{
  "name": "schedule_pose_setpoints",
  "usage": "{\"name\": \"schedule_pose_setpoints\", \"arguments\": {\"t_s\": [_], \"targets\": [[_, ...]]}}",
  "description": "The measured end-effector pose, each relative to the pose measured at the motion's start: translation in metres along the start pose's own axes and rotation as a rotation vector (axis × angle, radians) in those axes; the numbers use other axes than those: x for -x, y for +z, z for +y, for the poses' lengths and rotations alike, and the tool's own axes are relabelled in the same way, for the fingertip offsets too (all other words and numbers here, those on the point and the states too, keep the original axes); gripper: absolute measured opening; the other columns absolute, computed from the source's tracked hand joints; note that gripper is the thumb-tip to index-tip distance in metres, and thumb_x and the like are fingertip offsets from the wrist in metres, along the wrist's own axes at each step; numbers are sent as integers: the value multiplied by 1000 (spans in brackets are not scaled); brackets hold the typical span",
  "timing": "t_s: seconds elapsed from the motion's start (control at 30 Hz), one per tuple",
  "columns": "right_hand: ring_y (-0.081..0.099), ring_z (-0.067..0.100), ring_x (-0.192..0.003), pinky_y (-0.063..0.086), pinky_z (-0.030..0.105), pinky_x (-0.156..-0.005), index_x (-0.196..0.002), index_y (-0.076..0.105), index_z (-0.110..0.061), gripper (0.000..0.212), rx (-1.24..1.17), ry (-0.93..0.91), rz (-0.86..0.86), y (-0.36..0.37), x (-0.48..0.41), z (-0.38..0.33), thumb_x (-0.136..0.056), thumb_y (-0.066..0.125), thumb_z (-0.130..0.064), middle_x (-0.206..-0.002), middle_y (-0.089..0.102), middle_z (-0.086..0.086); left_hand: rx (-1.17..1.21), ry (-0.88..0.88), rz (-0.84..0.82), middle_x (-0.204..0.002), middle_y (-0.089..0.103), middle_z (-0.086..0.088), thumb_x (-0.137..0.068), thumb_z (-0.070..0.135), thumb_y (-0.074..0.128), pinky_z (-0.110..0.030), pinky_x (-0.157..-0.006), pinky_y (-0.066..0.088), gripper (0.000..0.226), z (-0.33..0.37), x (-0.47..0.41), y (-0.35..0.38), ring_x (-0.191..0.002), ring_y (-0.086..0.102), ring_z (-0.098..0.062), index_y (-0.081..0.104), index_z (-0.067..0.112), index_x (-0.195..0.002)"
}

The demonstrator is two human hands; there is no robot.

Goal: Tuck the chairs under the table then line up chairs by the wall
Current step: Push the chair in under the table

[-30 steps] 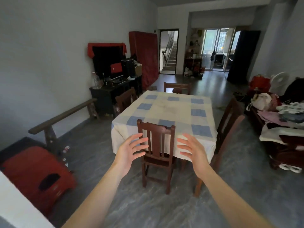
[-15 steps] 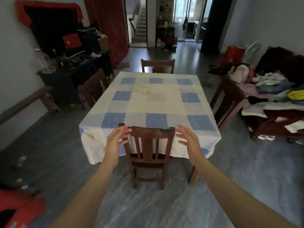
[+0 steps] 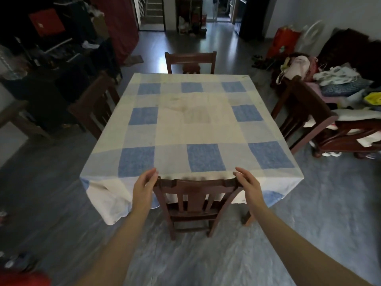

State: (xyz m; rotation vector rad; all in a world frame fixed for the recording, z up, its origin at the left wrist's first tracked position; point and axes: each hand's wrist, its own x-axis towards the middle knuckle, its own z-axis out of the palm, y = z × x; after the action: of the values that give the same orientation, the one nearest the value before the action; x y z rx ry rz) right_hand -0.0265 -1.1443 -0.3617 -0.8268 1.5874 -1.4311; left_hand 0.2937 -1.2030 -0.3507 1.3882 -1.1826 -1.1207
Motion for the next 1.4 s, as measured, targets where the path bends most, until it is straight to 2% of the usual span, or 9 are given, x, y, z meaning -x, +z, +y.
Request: {"name": "schedule_pose_setpoints", "arguments": {"t_s": [0.1, 0.17, 0.33, 0.53, 0.67, 0.83, 1.03, 1.2, 1.4], "targets": [[69, 11, -93, 50, 17, -84, -101, 74, 0, 16, -23, 20, 16, 6, -3, 13, -97, 67, -14, -105, 75, 18, 109, -93, -16, -97, 74, -17, -101, 5, 59, -24, -87, 55, 17, -11, -9, 8, -90, 68, -19, 72, -5, -96], [67, 11, -79, 50, 17, -76, -89, 70, 4, 17, -60, 32, 35, 9, -9, 17, -95, 68, -12, -88, 71, 18, 203, -171, 7, -81, 72, -16, -99, 2, 59, -32, -80, 54, 27, -14, -15, 16, -80, 65, -27, 69, 5, -74], [51, 5, -59, 42, 17, -61, -69, 55, -5, 24, -78, 25, 90, 18, -14, 21, -90, 62, 5, -61, 54, -3, 277, -211, 107, -53, 56, 2, -87, -5, 61, -22, -57, 46, 48, -14, -15, 27, -59, 52, -16, 54, 21, -47], [51, 6, -60, 44, 14, -60, -67, 55, -7, 9, -150, 0, 78, 12, 18, 26, -73, 62, -9, -62, 54, -3, 356, -219, 157, -51, 47, 2, -82, -13, 56, -26, -56, 41, 43, -13, 18, 20, -57, 46, -16, 47, 15, -50], [50, 9, -63, 44, 19, -63, -64, 54, -12, 27, -179, 20, 49, -2, 56, 34, -83, 62, 5, -65, 51, -1, 373, -240, 149, -51, 47, 2, -86, -12, 52, -21, -48, 36, 34, -12, 59, 10, -52, 47, -11, 41, 10, -63], [51, 7, -59, 44, 17, -59, -60, 54, -13, 36, -219, 7, 39, -21, 124, 46, -87, 59, 10, -61, 51, -2, 351, -229, 155, -61, 44, -9, -86, -14, 51, -17, -49, 36, 8, -12, 124, -8, -49, 44, -6, 56, -8, -82], [54, 9, -57, 47, 20, -57, -59, 55, -14, 38, -195, 16, 51, -47, 224, 60, -89, 59, 9, -60, 52, 0, 374, -265, 136, -70, 48, -16, -83, -12, 53, -34, -60, 30, 29, -23, 211, -41, -61, 44, -19, 44, 7, -63], [51, 10, -59, 41, 27, -63, -58, 53, -16, 41, -180, 41, 78, -63, 290, 68, -89, 58, 9, -61, 52, 0, 358, -293, 113, -65, 48, -14, -80, -9, 55, -28, -54, 34, 40, -32, 272, -63, -57, 45, -16, 48, 16, -51], [54, 10, -57, 47, 19, -58, -58, 54, -17, 42, -140, 60, 63, -74, 318, 71, -90, 59, 9, -60, 54, 0, 348, -272, 121, -55, 58, -6, -83, -10, 53, -20, -47, 37, 24, -45, 298, -71, -49, 51, -11, 47, 3, -64]]}}
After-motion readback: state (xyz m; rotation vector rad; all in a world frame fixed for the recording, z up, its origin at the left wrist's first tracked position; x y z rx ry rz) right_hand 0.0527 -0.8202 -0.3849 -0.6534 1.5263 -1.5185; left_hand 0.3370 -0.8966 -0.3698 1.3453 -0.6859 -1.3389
